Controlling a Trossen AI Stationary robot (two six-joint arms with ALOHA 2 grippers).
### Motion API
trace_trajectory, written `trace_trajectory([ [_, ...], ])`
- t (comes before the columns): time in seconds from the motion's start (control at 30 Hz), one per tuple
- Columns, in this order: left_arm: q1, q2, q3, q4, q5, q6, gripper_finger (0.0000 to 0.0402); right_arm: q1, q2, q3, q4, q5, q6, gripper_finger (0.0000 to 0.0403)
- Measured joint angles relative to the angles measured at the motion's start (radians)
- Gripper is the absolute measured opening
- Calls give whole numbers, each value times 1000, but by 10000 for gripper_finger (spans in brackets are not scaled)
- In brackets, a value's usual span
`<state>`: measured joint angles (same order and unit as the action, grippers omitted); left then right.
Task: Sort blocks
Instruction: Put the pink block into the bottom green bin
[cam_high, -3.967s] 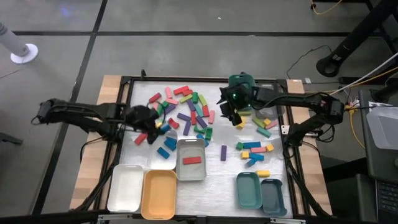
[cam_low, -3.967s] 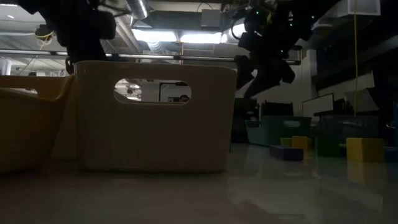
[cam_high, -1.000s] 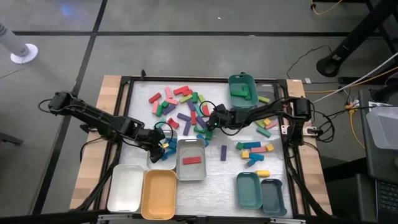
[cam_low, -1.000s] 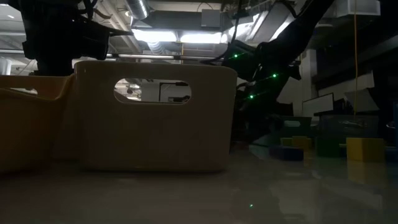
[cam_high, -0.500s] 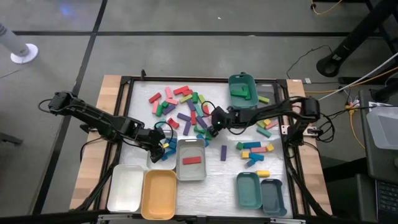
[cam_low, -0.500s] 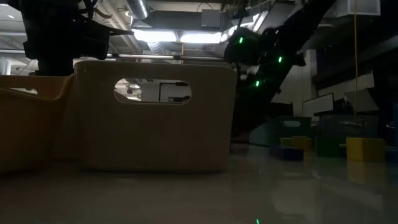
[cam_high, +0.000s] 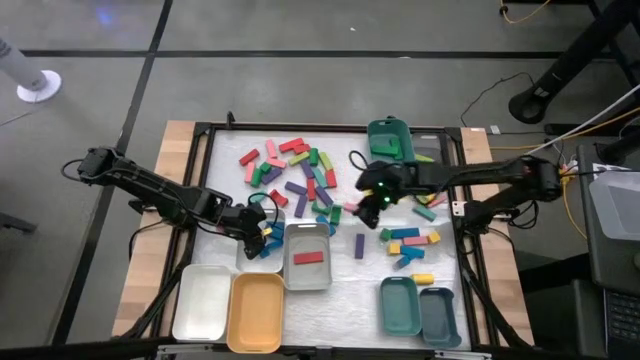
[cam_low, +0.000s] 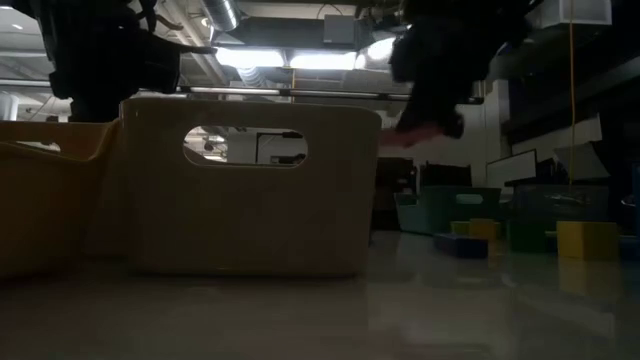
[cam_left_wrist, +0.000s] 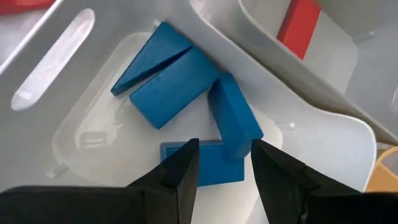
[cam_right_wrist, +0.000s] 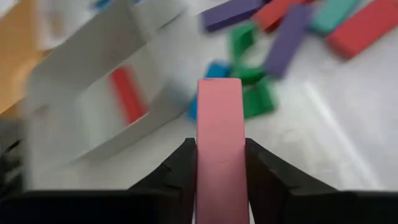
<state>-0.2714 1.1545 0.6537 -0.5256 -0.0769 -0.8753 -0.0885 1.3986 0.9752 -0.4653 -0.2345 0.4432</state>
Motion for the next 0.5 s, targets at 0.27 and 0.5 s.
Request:
trace_trajectory([
  [0.27, 7, 0, 0, 57, -29, -2, 134, 179, -129, 1, -171, -85, 24, 108],
  [0.5, 45, 0, 0, 183, -35, 42, 134, 417, -154, 1, -227, -68, 67, 117],
])
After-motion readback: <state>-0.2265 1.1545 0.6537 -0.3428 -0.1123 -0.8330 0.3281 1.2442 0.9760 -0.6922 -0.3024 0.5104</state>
